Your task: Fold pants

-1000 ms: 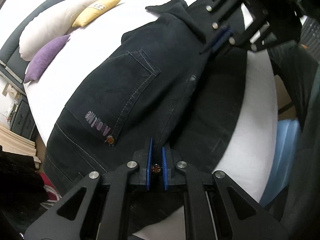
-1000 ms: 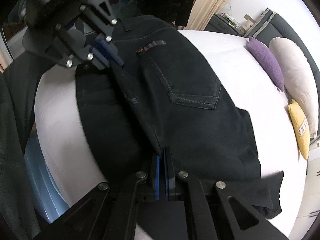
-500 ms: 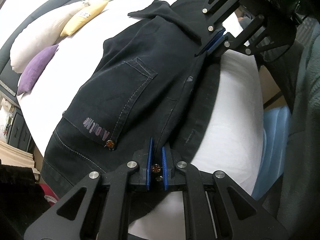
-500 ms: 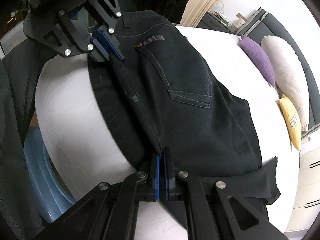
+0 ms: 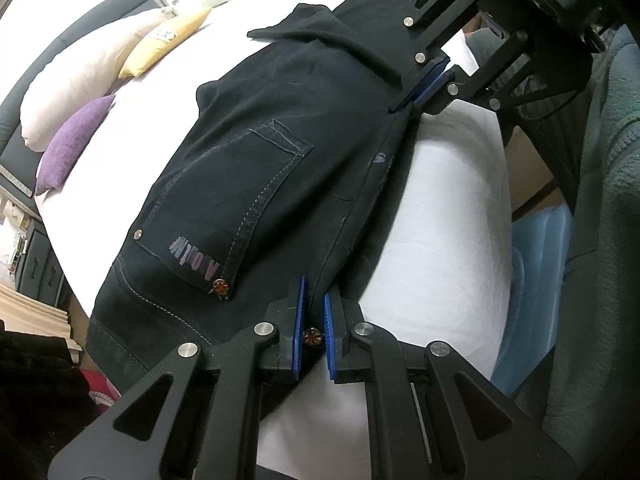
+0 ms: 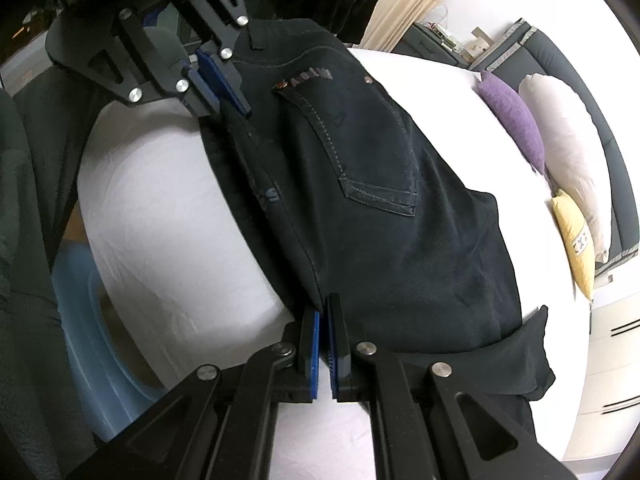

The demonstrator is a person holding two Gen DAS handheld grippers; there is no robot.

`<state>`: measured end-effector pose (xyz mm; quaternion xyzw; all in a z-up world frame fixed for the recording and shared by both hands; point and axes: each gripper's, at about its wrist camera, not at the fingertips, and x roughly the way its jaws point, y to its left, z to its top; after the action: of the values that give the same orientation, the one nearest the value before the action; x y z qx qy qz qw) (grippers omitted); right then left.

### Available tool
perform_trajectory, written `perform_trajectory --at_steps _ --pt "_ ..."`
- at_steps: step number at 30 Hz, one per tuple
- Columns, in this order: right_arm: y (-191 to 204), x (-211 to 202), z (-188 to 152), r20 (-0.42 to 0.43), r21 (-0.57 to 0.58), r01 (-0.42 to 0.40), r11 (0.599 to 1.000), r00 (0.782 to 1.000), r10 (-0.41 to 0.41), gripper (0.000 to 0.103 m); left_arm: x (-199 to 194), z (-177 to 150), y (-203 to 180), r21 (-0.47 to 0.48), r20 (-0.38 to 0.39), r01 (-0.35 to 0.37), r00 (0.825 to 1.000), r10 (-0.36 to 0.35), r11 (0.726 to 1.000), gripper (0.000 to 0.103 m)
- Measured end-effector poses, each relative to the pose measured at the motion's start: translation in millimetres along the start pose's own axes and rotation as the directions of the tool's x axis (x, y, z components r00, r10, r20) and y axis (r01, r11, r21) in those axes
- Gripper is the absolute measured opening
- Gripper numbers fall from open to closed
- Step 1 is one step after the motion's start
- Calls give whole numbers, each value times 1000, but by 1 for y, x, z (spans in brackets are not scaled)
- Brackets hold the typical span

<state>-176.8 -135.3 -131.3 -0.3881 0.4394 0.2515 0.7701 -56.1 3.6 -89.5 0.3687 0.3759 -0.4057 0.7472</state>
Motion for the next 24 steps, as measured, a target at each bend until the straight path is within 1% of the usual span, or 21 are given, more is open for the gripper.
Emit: perform_trajectory --at_steps 3,4,6,8,9,10,11,12,13,14,15,16,17,18,20,22,24 --pt "2 1 -1 0 -5 9 1000 1000 -9 5 2 1 -4 4 -1 -15 1000 15 1000 8" --pt "2 3 -1 -1 -3 9 1000 1000 -9 5 3 0 -4 -2 0 -23 1000 23 1000 11" --pt "0 13 -2 -21 9 -4 1000 1000 4 7 10 -2 -2 -22 -1 -23 1000 23 999 13" --pt "1 20 -2 -22 10 9 1000 1000 -9 7 11 -2 1 -47 6 -33 999 34 998 18" --pt "1 21 -1 -21 17 17 1000 1000 -16 7 10 -2 4 -59 -1 -43 999 43 997 25" --pt "0 21 -1 -19 33 17 999 1000 -17 7 8 -2 6 -73 -15 -56 998 55 996 40" --pt "-2 21 -1 -17 48 15 999 1000 -15 11 6 -3 10 -89 -38 -78 996 75 993 55" --pt "-5 20 -2 -13 69 22 997 1000 -21 14 2 -5 14 -105 -54 -77 996 71 991 83" --pt "-9 18 -4 -9 94 36 995 999 -35 26 -6 -8 18 -123 -52 -58 997 52 991 85" --pt "-13 17 -5 -10 118 49 992 999 -48 37 -15 -10 22 -141 -49 -43 998 36 989 85" --pt "-21 13 -8 -21 165 61 984 998 -59 51 -22 -12 26 -155 -53 -38 998 30 987 85" --pt "-28 10 -10 -26 200 54 978 998 -50 65 -28 -11 28 -164 -51 -38 998 30 986 85" --pt "-35 7 -12 -23 232 28 972 999 -23 74 -36 -8 32 -180 -34 -39 999 33 983 85" --pt "-42 0 -16 -5 268 -14 963 1000 16 74 -43 -3 38 -208 -8 -36 999 35 977 85" --pt "-53 -11 -18 30 323 -39 946 999 31 74 -51 13 52 -294 61 0 998 19 956 85" --pt "-71 -19 -17 84 409 -98 908 994 69 74 -50 33 64 -354 136 48 991 1 934 85" --pt "-86 -22 -12 146 475 -145 868 986 84 73 -37 55 73 -403 173 77 985 -6 912 85"
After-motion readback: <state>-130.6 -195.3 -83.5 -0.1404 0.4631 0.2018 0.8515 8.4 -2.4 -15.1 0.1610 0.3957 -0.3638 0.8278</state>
